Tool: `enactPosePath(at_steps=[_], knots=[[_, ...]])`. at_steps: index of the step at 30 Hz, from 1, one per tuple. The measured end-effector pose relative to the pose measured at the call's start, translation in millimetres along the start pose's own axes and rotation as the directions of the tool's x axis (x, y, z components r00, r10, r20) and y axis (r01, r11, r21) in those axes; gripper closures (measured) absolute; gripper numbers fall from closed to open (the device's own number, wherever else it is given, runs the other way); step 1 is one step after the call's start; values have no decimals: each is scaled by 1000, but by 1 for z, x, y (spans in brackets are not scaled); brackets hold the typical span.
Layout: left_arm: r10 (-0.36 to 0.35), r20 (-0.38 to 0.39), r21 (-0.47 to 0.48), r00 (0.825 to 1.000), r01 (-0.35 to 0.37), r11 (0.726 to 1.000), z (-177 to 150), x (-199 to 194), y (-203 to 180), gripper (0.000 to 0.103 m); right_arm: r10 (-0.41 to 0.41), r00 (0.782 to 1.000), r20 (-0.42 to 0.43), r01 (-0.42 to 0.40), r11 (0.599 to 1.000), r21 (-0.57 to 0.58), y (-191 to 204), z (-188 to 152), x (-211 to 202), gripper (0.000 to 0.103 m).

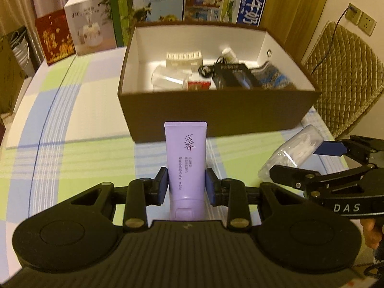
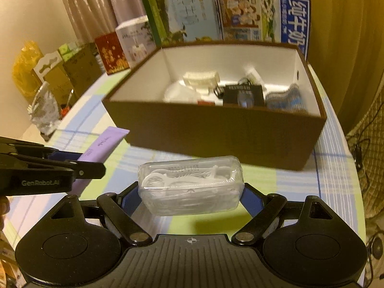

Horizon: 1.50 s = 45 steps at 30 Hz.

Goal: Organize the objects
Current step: 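Carry the clear case with the right tool while the left tool carries the tube into the box, then open both tools to drop the clear case and purple tube into the box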

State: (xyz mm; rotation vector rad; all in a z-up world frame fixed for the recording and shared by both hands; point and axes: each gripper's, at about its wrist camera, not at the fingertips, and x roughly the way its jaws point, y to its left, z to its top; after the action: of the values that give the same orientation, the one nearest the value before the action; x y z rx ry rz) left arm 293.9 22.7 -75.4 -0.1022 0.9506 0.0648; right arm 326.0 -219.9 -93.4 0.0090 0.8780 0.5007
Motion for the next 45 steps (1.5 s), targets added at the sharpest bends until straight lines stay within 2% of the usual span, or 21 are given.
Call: enactPosePath(at_steps=[10, 18, 27, 45], knots=[[8, 62, 17, 998, -9, 1000, 53, -2, 7, 75, 22, 995, 96, -20, 1000, -16, 0, 53, -9, 19], [26, 96, 24, 995, -28, 999, 92, 11, 11, 75, 18, 989, 149, -17, 1000, -8, -7, 93, 4, 19], [45, 76, 32, 996, -48, 998, 125, 45, 16, 75, 4, 991, 135, -5, 1000, 8, -13, 121, 38, 19], [67, -44, 72, 997, -64, 995, 146, 124, 32, 75, -38, 998, 52, 38, 999, 13, -40, 145, 95, 19]])
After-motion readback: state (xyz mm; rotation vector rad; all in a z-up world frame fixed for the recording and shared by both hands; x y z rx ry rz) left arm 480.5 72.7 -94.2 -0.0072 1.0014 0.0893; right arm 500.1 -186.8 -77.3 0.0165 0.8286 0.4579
